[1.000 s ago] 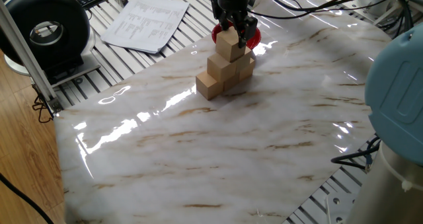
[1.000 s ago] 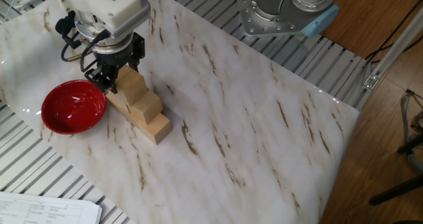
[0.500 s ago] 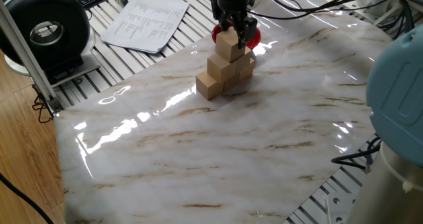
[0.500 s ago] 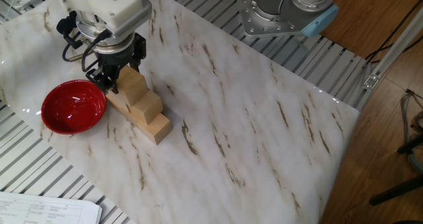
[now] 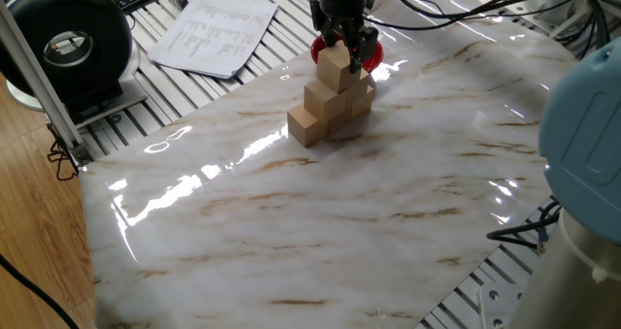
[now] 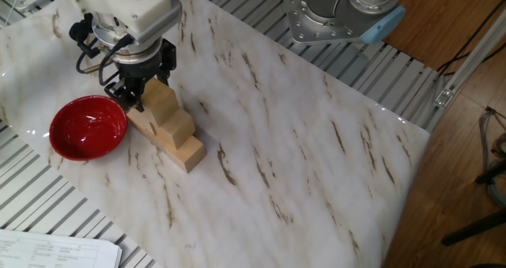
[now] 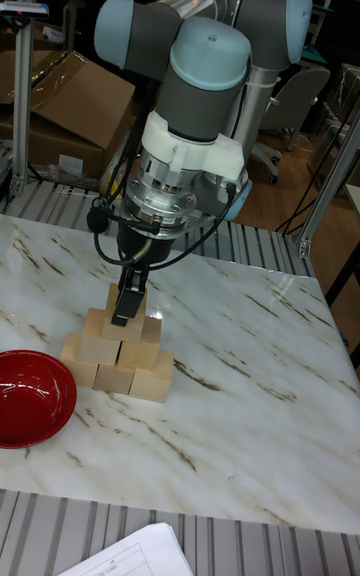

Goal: Stack the blocks into a pyramid shape

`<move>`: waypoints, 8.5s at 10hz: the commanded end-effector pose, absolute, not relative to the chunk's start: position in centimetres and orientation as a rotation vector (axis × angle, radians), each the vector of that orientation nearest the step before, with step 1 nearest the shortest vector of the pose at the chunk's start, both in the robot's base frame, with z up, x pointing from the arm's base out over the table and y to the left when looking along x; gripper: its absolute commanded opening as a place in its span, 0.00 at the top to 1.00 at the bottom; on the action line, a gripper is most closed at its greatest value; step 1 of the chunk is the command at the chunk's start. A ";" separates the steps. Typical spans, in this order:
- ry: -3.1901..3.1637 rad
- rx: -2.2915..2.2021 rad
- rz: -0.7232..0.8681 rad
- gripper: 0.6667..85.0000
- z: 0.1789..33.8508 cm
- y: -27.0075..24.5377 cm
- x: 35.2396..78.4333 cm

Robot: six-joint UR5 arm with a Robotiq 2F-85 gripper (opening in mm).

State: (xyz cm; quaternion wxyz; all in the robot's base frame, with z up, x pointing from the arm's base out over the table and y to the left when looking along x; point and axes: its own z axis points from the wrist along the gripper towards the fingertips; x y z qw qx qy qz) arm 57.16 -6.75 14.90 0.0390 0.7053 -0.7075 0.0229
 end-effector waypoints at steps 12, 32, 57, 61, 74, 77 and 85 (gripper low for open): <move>-2.172 2.193 0.061 0.00 15.7 -6.4 57.4; -2.403 1.717 0.509 0.83 19.9 -0.6 60.9; -3.363 0.065 -0.211 1.00 22.3 14.2 66.5; -3.379 0.046 -0.229 1.00 22.5 14.5 66.9; -3.390 0.043 -0.278 1.00 22.4 15.4 67.3; -3.390 0.043 -0.278 1.00 22.4 15.4 67.3; -3.392 0.058 -0.279 1.00 22.3 15.5 67.3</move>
